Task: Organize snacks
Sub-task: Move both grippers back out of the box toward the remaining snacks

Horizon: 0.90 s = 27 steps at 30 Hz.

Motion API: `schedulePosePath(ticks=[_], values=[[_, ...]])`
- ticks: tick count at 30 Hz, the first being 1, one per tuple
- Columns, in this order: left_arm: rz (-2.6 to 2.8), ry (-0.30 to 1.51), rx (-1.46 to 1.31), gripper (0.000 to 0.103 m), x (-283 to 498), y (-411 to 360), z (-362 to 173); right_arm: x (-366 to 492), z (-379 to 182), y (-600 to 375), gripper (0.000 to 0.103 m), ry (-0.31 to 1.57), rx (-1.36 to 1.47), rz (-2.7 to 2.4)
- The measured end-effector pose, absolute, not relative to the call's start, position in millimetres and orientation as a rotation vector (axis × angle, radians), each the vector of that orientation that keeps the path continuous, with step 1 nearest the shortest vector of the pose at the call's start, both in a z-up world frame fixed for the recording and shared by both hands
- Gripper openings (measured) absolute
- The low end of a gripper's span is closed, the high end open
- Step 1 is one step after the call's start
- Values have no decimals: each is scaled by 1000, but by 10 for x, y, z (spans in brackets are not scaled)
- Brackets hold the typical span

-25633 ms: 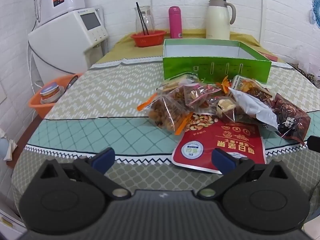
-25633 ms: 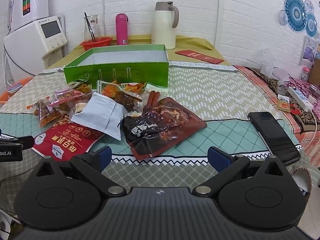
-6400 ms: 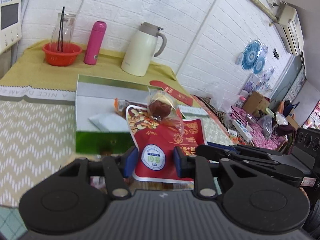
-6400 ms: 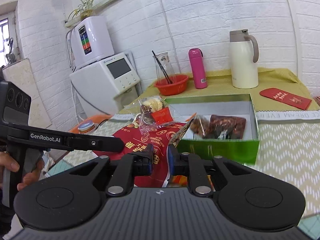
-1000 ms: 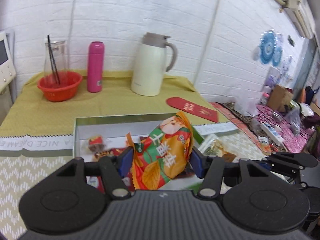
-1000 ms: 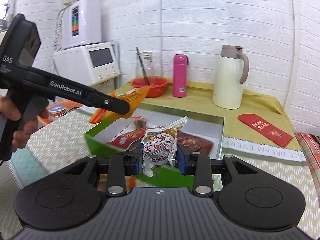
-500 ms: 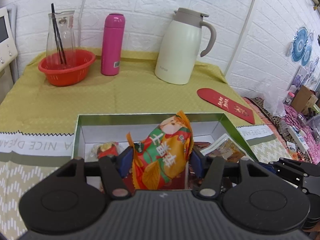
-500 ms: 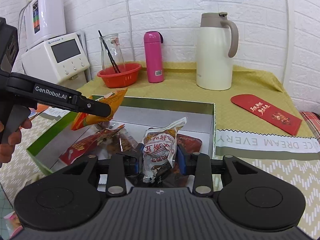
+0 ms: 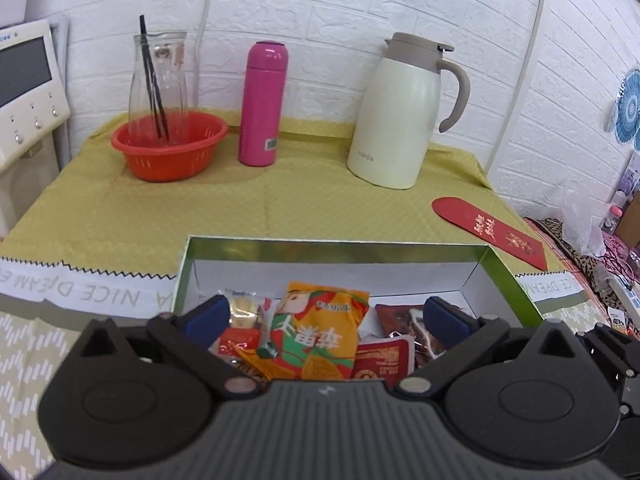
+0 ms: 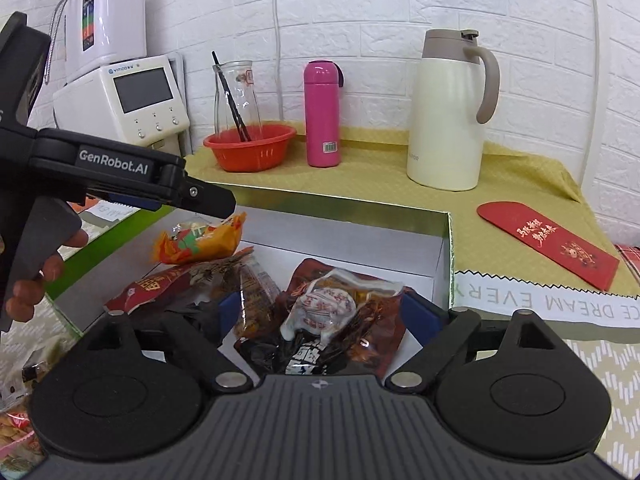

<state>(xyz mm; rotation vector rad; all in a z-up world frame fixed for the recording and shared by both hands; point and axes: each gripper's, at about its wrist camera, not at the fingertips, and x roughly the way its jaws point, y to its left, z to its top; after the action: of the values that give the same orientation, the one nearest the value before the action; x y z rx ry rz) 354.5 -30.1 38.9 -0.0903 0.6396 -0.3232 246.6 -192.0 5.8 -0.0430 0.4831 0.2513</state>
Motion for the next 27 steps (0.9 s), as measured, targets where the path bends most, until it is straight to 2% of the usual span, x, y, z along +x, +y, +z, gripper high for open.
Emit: schedulePosePath(ticks=[9, 19, 27], values=[[-357, 658, -73, 103, 3162, -250, 617, 2186, 293, -1829, 103, 450, -32, 259], [-392, 578, -49, 103, 2268, -14, 1025, 1466, 648, -1610, 103, 379, -108, 299], [-455, 614, -72, 103, 1491, 347, 811, 894, 404, -1415, 103, 448, -29, 420]])
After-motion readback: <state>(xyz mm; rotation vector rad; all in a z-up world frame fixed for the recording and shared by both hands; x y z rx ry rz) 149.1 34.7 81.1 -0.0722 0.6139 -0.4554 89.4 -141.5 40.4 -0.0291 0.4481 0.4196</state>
